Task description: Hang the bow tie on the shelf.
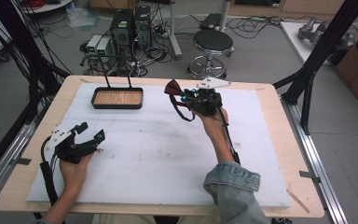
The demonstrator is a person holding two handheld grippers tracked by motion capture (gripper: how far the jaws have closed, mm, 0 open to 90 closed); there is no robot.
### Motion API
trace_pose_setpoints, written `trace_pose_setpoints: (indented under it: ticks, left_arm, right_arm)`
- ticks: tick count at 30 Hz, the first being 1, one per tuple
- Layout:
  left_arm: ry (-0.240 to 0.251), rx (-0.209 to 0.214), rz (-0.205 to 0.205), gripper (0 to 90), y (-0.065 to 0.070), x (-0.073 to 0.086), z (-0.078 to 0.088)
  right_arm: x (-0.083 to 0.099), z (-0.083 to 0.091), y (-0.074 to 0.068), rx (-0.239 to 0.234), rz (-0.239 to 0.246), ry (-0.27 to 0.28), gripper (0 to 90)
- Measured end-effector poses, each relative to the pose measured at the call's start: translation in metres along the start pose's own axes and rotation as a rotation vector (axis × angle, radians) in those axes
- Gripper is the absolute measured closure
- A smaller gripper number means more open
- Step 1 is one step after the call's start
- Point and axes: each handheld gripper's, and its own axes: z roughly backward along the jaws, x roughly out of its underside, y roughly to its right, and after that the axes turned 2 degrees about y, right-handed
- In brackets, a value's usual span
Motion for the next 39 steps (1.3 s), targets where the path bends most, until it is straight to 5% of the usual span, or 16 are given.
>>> trace_pose_setpoints:
  ticks: [22, 34, 39]
  left_arm:
    - [-0.007, 0.001, 0.005, 19.9, -0.001, 0.001, -0.001]
    - [-0.005, 0.008, 0.006, 19.9, -0.001, 0.001, -0.002]
    - [-0.009, 0.012, 0.005, 20.3, 0.000, 0.001, -0.002]
  right_arm:
    - [-0.051, -0.104, -0.026, -0.099, -0.047, 0.071, 77.1]
    - [-0.064, -0.128, -0.031, -0.129, -0.074, 0.125, 77.0]
    - [-0.067, -0.133, -0.032, -0.094, -0.083, 0.159, 77.0]
